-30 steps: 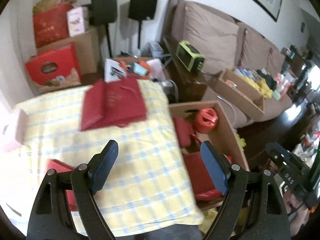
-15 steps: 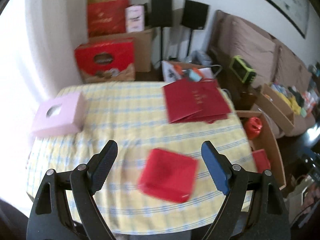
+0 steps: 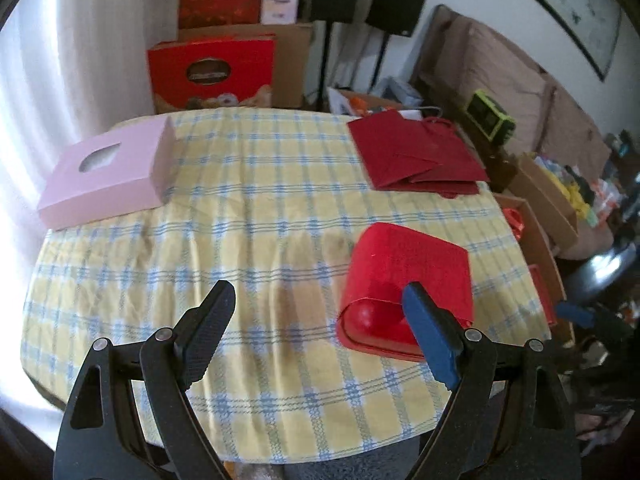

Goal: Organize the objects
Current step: 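Lift both tools out of the box and move toward the red case on the table, then close the left tool around the red lidded case on the tablecloth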

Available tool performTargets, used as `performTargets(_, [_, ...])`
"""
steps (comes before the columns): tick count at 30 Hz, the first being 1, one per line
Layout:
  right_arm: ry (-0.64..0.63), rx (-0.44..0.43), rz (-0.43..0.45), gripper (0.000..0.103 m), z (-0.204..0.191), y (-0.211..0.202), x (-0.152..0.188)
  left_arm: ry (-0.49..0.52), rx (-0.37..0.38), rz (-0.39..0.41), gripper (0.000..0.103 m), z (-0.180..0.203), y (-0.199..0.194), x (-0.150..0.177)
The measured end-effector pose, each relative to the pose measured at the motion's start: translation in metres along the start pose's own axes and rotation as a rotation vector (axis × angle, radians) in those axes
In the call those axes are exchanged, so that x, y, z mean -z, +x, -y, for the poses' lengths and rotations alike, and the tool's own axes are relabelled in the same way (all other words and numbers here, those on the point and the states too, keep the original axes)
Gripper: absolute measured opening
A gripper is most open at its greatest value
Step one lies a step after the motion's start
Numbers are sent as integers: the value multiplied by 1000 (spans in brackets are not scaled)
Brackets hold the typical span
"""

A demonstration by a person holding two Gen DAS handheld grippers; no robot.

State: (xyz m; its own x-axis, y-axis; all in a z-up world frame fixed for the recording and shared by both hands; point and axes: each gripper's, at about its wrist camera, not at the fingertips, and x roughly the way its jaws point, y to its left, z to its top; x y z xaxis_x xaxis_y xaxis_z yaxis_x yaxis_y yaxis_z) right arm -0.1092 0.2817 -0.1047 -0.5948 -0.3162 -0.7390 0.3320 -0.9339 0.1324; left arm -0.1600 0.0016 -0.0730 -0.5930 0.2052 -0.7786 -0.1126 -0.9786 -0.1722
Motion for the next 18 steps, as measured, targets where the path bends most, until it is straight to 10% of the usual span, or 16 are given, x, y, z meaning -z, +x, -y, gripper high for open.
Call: performTargets(18, [-71,-227,-73,81,-72,66,-40,-73,222,5,78,-11,26,-24])
